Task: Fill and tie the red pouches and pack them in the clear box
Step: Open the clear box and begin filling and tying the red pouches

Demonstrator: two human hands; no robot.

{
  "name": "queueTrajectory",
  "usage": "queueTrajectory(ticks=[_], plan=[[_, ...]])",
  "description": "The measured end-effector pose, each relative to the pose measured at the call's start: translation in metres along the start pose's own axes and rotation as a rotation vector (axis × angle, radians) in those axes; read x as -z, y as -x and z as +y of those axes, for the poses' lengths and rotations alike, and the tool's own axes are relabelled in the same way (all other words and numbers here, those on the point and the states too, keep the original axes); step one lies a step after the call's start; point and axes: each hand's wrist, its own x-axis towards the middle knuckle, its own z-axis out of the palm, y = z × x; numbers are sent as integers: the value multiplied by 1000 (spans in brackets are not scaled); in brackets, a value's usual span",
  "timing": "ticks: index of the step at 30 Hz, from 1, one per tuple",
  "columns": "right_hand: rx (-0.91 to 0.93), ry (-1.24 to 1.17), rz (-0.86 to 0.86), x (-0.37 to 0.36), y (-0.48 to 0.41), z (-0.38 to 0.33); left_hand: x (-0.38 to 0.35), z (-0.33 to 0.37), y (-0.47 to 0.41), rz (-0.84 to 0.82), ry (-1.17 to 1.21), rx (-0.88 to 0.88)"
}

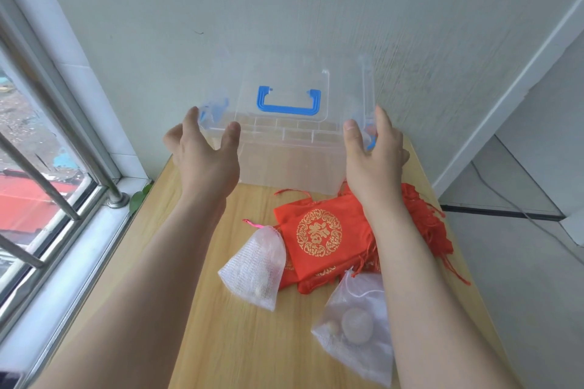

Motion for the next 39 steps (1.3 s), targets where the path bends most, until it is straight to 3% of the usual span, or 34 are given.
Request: queueTrajectory(ticks=[6,12,15,18,20,25,29,31,35,39], plan=[[4,-350,22,13,18,-14,10,17,15,116,75,-5],[-45,-494,-257,38,53,-37,38,23,41,327,80,174],[-106,-538,-369,46,84,-38,57,12,49,268,-14,279],[-119,-467,-460,47,113,-28,70,-4,61,185,-393,310],[-160,-386,-507,46,126,-25,77,-10,75,117,-558,234],[-314,-369,-761,39,157,-28,86,-15,104,-167,-588,-52],[-375,-452,-768,31,167,-33,89,-34,105,-344,-692,41],[-306,-375,-722,28,164,-28,91,-42,99,-354,-741,110],[87,3,-625,15,151,-4,93,-40,94,-340,-804,153],[149,-68,-562,2,147,1,94,-31,93,-306,-865,204]])
